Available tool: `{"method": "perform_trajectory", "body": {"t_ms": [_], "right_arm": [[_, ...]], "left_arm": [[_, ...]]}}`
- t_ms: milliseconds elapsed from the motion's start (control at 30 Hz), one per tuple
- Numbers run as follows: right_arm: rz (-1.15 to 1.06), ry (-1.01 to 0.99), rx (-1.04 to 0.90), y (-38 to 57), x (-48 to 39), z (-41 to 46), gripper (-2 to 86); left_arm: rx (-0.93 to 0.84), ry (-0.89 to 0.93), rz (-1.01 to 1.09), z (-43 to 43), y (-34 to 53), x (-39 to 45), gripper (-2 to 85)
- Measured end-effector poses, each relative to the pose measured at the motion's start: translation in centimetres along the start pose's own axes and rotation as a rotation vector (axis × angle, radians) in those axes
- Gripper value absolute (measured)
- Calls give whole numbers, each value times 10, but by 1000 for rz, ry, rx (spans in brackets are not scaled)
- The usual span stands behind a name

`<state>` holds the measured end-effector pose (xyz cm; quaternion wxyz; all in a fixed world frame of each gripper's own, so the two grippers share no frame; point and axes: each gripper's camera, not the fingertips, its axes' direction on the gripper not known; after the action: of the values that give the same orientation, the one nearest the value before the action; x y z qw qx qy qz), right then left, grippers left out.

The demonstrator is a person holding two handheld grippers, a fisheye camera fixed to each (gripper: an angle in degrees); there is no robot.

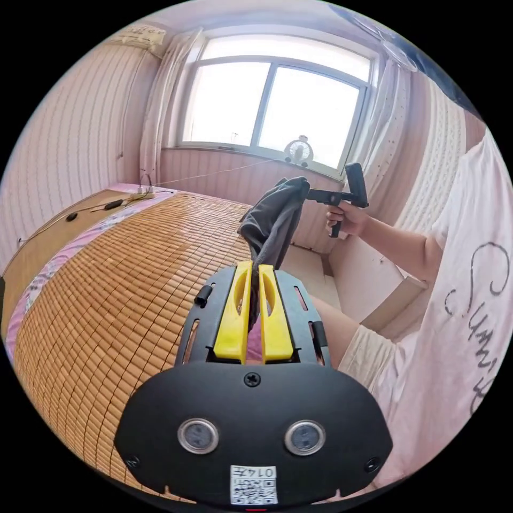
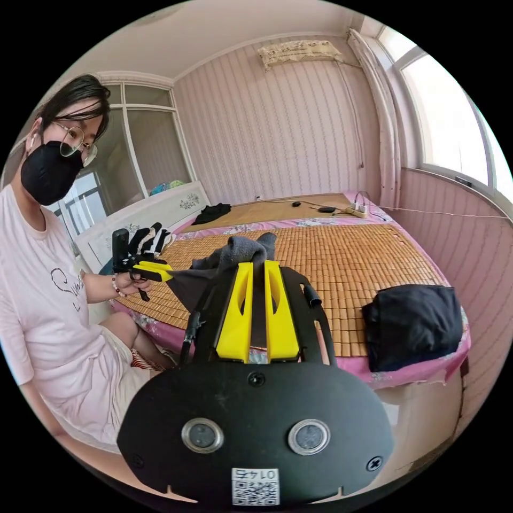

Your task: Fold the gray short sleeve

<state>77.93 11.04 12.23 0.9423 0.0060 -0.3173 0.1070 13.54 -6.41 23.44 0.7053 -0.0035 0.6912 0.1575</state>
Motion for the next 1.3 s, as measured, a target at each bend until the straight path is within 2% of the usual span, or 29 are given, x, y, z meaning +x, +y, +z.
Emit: {"method": "perform_trajectory", "body": {"t_ms": [167,267,333,400,467,600,733,800,867,933,1000,1167,1300], "right_arm": [[29,214,-209,-49,93,6,36],[223,305,-328,-75,193,50,51],[378,359,-394,-65,246,87,70],[483,441,-578,-28,275,133,100],[458,534,-557,-1,268,146,105],[290,572,-310,73,192,146,110],[81,622,-283,146,75,161,102],[-10,701,-277,188,-7,180,92],[-104,692,-260,213,-64,200,81],[-230,569,-302,231,-116,230,71],[-274,345,-322,241,-174,271,77],[-383,-107,-266,228,-294,350,80],[-559,-313,-199,215,-417,408,76]], "left_arm": [[68,139,0,114,-98,6,2],[20,191,-125,204,-155,-16,24],[-24,121,-193,245,-174,-32,46],[-76,56,-263,268,-176,-45,62],[-90,55,-267,265,-165,-49,69],[-129,18,-173,229,-131,-34,63],[-198,-75,-63,156,-84,4,57],[-246,-154,-9,117,-66,27,53],[-349,-293,33,66,-47,57,41],[-428,-440,15,28,-34,76,18],[-429,-508,-27,-17,-23,91,1],[-257,-699,-258,-177,30,127,-9],[-176,-830,-468,-281,97,152,-9]]}}
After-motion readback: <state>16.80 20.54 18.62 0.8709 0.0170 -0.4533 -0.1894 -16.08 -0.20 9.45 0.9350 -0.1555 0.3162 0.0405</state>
